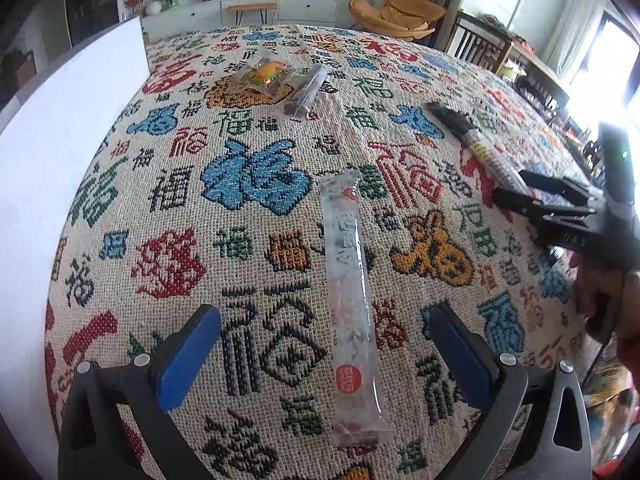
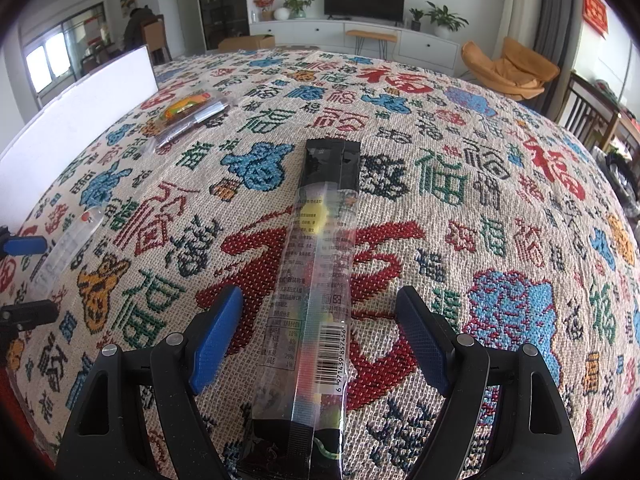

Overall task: Organize snacks
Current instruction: 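Grasp the clear white stick pack with the left gripper while the right lifts its pack, then carry both packs over the white box and open both grippers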

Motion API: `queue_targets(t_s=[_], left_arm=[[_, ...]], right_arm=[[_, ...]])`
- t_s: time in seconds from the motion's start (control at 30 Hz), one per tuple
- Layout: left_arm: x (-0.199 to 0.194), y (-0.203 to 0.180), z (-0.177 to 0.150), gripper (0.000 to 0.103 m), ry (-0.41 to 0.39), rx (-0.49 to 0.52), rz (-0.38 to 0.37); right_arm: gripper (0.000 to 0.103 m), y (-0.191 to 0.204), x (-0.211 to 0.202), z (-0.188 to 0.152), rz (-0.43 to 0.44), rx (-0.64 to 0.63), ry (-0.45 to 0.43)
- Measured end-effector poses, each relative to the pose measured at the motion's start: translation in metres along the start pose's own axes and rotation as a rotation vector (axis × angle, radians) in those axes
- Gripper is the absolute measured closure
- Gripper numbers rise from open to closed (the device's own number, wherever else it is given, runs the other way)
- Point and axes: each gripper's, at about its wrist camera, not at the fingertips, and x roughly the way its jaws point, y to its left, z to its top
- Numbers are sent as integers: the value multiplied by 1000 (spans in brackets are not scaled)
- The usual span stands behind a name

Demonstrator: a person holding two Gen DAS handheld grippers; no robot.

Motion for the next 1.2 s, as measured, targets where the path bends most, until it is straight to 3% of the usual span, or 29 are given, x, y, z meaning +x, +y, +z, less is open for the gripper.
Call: queue_targets(t_s=[0.07, 0.17, 0.23, 0.27, 0.3, 0.33, 0.37, 0.4, 0.43, 0.47, 0.5, 0.53, 0.77, 0.9, 0.97, 1.03, 1.2], left_arm=[[-5, 2, 1, 1, 8, -28, -21], [-5, -9, 4, 11, 17, 17, 37], [2, -18, 7, 33, 35, 45, 72], [7, -24, 8, 35, 37, 69, 104], [9, -29, 8, 47, 28, 103, 139], [9, -34, 8, 68, 12, 135, 153], [8, -36, 8, 80, 7, 148, 142], [5, -36, 8, 84, 0, 144, 148], [2, -32, 8, 84, -7, 128, 133], [-3, -25, 5, 84, -17, 100, 106], [-8, -17, 1, 85, -28, 67, 85], [-15, -10, -2, 85, -42, 33, 65], [-100, 35, -3, 85, -219, -181, -106], [-168, 76, 6, 85, -342, -257, -112], [-198, 108, 10, 85, -378, -289, -77], [-220, 144, 14, 85, -391, -321, 13], [-239, 223, 8, 84, -344, -433, 218]], right_arm=[[20, -2, 2, 8, 14, 7, 58], [22, -9, 6, 33, 71, 54, 186], [22, -10, 8, 51, 72, 59, 239], [22, -9, 11, 60, 57, 46, 270], [22, -9, 16, 65, 36, 37, 302], [23, -10, 23, 71, 18, 39, 336], [24, -11, 29, 73, 18, 51, 359], [25, -13, 35, 73, 20, 63, 387], [27, -14, 42, 70, 16, 74, 422], [40, -13, 42, 68, -12, 68, 431], [77, -11, 37, 68, -22, 51, 420], [85, -9, 33, 68, -4, 57, 422], [89, 15, -25, 96, 162, 113, 308], [89, 70, -55, 146, 310, 73, 215], [89, 114, -64, 176, 395, 36, 175], [89, 164, -67, 205, 491, 1, 150], [85, 297, -65, 246, 692, -61, 130]])
